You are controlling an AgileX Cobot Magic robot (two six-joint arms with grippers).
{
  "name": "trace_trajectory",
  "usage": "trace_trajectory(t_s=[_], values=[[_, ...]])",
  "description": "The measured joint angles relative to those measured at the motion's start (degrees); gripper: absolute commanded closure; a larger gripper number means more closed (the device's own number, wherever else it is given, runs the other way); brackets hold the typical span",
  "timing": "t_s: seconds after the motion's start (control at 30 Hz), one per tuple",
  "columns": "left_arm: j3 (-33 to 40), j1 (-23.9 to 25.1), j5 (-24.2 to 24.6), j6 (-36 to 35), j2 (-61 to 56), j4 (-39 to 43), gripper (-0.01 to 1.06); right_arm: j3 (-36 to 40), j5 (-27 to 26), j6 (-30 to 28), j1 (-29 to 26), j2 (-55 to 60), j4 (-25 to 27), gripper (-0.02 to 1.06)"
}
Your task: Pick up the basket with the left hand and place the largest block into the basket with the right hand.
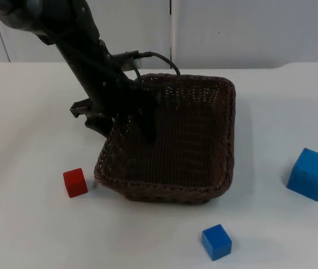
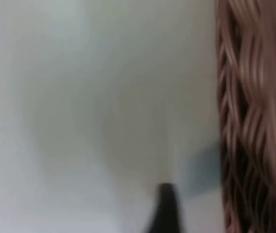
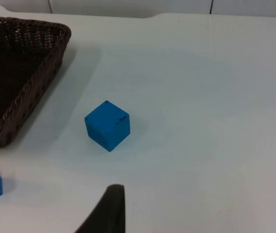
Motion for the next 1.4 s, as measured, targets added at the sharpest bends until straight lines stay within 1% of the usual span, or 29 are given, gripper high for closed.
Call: trace_trajectory(t_s=[0.03,0.07,0.13,0.23,0.27,0.33,0.37,0.6,0.67,0.77,0.8,0.93,0.97,1.1,1.13,1.2,1.33,1.4], values=[[0.0,0.0,0.0,0.0,0.0,0.0,0.57,0.0,0.0,0.0,0.0,0.0,0.0,-0.01],[0.0,0.0,0.4,0.0,0.0,-0.1,0.57,0.0,0.0,0.0,0.0,0.0,0.0,-0.01],[0.0,0.0,0.6,0.0,0.0,-0.4,0.75,0.0,0.0,0.0,0.0,0.0,0.0,-0.01],[0.0,0.0,0.6,0.0,0.0,-0.5,0.97,0.0,0.0,0.0,0.0,0.0,0.0,-0.01],[0.0,0.0,0.6,-0.2,-0.1,-0.5,0.97,0.0,0.0,0.0,0.0,0.0,0.0,-0.01],[0.0,0.0,0.7,-0.5,-0.9,-0.8,1.04,0.0,0.0,0.0,0.0,0.0,0.0,-0.01],[0.0,0.0,1.0,-0.6,-1.6,-0.6,1.05,0.0,0.0,0.0,0.0,0.0,0.0,-0.01],[0.0,0.0,1.0,-1.9,-5.9,-0.2,1.05,0.0,0.0,0.0,0.0,0.0,0.0,-0.01],[0.0,0.0,1.9,-2.3,-8.2,-0.2,1.05,0.0,0.0,0.0,0.0,0.0,0.0,-0.01],[0.0,0.0,5.0,-2.5,-12.7,-0.2,1.05,0.0,0.0,0.0,0.0,0.0,-0.4,-0.01],[0.0,0.0,5.0,-2.5,-12.7,-0.2,1.05,0.0,0.0,0.0,0.0,0.0,-0.4,-0.01],[0.0,0.0,9.3,-2.5,-17.4,-0.2,1.05,0.0,0.0,0.0,0.0,0.0,-0.4,-0.01],[0.0,0.0,9.3,-2.5,-17.4,-0.2,1.05,0.0,0.0,0.0,0.0,0.0,-0.4,-0.01],[0.0,0.0,13.2,-3.3,-21.4,-0.2,1.05,0.0,0.0,0.0,0.0,0.0,-0.4,-0.01],[0.0,0.0,13.2,-3.3,-21.4,-0.2,1.05,0.0,0.0,0.0,0.0,0.0,-0.4,-0.01],[0.0,0.0,14.3,-5.7,-23.2,-0.2,1.05,0.0,0.0,0.0,0.0,0.0,-0.4,-0.01],[0.1,0.0,14.4,-9.4,-25.0,-0.2,1.05,0.0,0.0,0.0,0.0,0.0,-0.4,-0.01],[1.4,0.0,14.3,-11.9,-26.8,-0.2,1.05,0.0,0.0,0.0,0.0,0.0,-0.4,-0.01]])
